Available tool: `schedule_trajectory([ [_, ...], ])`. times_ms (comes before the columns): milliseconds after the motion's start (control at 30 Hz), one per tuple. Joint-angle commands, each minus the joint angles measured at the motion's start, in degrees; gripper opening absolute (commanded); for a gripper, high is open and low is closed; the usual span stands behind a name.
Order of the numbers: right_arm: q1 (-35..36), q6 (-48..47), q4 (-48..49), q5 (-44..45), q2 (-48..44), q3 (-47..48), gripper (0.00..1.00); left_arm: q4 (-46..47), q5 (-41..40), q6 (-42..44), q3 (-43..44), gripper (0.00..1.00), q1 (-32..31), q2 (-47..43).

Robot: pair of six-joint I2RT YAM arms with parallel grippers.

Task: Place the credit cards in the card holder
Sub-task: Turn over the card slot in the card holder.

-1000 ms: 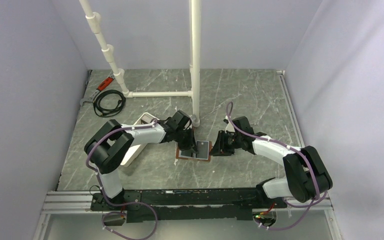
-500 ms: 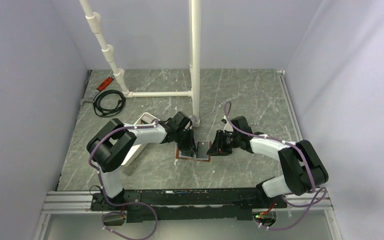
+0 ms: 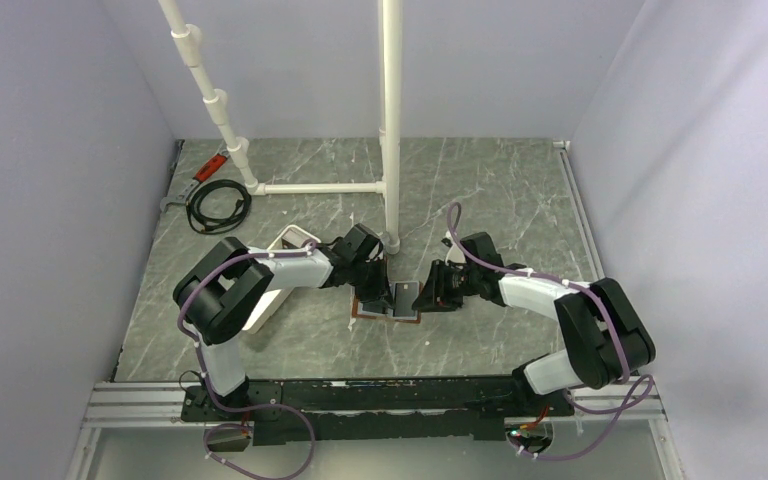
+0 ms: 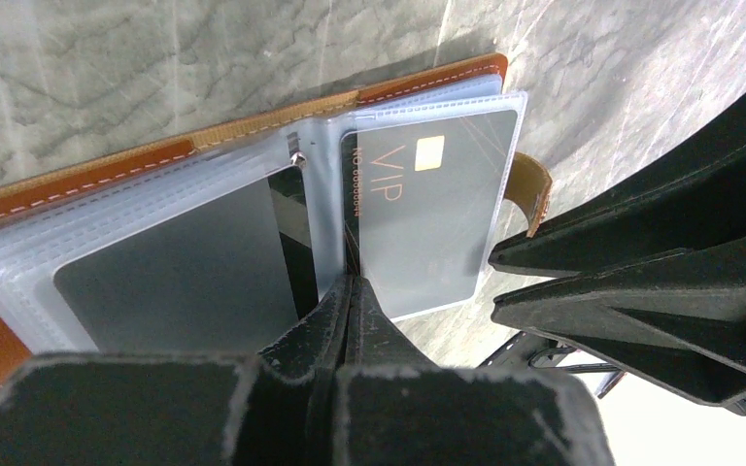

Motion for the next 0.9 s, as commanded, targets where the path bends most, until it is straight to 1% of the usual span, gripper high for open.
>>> schedule_trajectory([
  [0, 0.4, 0.8, 3.0, -1.5, 0.4, 1.5, 0.31, 0.3, -1.8, 1.1, -1.0, 0.00, 0.1, 1.4],
  [333, 1.8, 2.3, 6.2, -2.4, 1.9, 1.8, 0.32, 0.6, -1.7, 1.0, -1.0, 0.00, 0.1, 1.3],
  [467, 1.9, 4.6, 8.8, -4.1, 1.2, 1.5, 0.31, 0.6, -1.1, 1.0, -0.9, 0.00, 0.1, -0.1],
  [500, 1.9, 4.7, 8.9, -4.1, 0.8, 1.5, 0.31, 0.4, -0.8, 1.0, -0.9, 0.03, 0.1, -0.9],
  [567, 2.0, 4.5, 8.6, -4.0, 0.6, 1.9, 0.32, -0.8, -0.8, 1.2, -0.5, 0.13, 0.2, -3.1],
  [633, 2.2, 4.3, 8.7, -4.2, 1.1, 2.5, 0.35, -1.8, -0.2, 1.5, -0.4, 0.25, 0.7, -6.0],
  [700, 3.1, 4.5, 9.4, -4.1, 1.8, 3.2, 0.37, -2.5, 1.3, 1.8, -0.9, 0.34, 1.9, -9.3],
  [767, 4.9, 5.1, 10.0, -3.2, 3.2, 4.7, 0.38, -4.7, 2.2, 2.4, -1.5, 0.40, 3.4, -13.1],
  [867, 8.7, 7.7, 13.0, -1.8, 5.7, 7.7, 0.39, -11.0, 1.2, 4.0, -2.6, 0.47, 6.6, -21.4],
])
